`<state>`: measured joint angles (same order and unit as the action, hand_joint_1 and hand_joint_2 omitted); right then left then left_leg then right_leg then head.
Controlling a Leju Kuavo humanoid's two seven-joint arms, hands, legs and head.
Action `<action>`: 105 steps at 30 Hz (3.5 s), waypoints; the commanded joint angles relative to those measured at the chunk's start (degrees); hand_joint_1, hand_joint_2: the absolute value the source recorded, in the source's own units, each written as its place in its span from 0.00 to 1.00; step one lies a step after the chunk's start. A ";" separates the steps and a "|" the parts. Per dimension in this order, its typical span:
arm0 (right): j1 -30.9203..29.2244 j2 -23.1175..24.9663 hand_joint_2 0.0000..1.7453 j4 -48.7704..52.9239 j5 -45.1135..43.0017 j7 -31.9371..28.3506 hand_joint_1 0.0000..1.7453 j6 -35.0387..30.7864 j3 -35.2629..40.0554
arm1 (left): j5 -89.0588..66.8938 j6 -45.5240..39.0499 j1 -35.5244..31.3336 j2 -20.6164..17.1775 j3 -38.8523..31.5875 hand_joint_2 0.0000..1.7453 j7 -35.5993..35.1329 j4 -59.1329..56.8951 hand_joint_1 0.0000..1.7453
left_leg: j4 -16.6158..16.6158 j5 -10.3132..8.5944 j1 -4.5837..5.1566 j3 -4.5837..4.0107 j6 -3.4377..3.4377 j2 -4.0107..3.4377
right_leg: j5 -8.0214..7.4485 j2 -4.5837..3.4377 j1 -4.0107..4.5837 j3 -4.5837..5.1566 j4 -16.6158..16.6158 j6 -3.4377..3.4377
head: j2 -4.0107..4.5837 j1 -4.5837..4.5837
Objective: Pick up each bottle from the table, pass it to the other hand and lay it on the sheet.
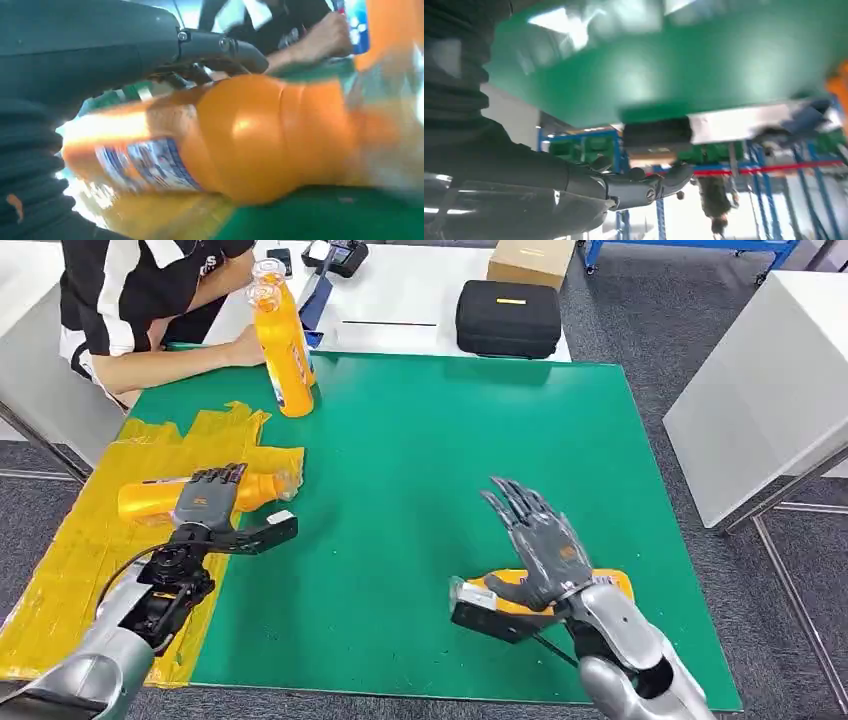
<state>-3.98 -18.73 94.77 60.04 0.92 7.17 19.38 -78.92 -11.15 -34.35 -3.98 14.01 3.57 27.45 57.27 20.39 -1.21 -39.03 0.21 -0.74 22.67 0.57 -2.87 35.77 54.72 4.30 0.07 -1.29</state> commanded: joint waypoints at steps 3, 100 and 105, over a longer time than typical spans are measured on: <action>6.27 -1.19 1.00 1.32 -1.78 -1.01 0.00 3.05 -7.38 | 20.61 8.21 6.45 4.53 -7.72 0.00 11.72 20.43 0.00 | 0.09 0.31 -0.02 0.52 0.05 0.25 | 0.34 0.17 0.06 -0.57 0.08 -0.41 | 0.00 0.00; -14.18 23.36 1.00 -28.61 -14.61 -10.96 1.00 -21.48 -5.67 | 88.27 28.54 12.42 8.33 6.53 1.00 9.40 41.87 0.00 | 0.02 0.21 -0.06 0.48 -0.01 -0.15 | 0.15 -0.22 0.09 -0.39 0.06 -0.37 | 0.00 -0.02; -16.41 24.94 1.00 -31.96 -13.03 -11.27 1.00 -22.34 -2.03 | 89.29 28.14 11.48 8.50 6.98 1.00 9.36 40.67 0.00 | 0.05 0.26 -0.05 0.56 0.01 -0.20 | 0.18 -0.28 0.08 -0.44 0.08 -0.41 | 0.00 -0.02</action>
<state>-14.61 3.61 71.80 45.31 -10.01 -14.05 10.89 9.18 17.29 -19.24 4.90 19.17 13.11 74.20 57.25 20.36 -1.25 -39.03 0.19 -0.80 22.66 0.52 -2.85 35.79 54.74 4.30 0.07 -1.31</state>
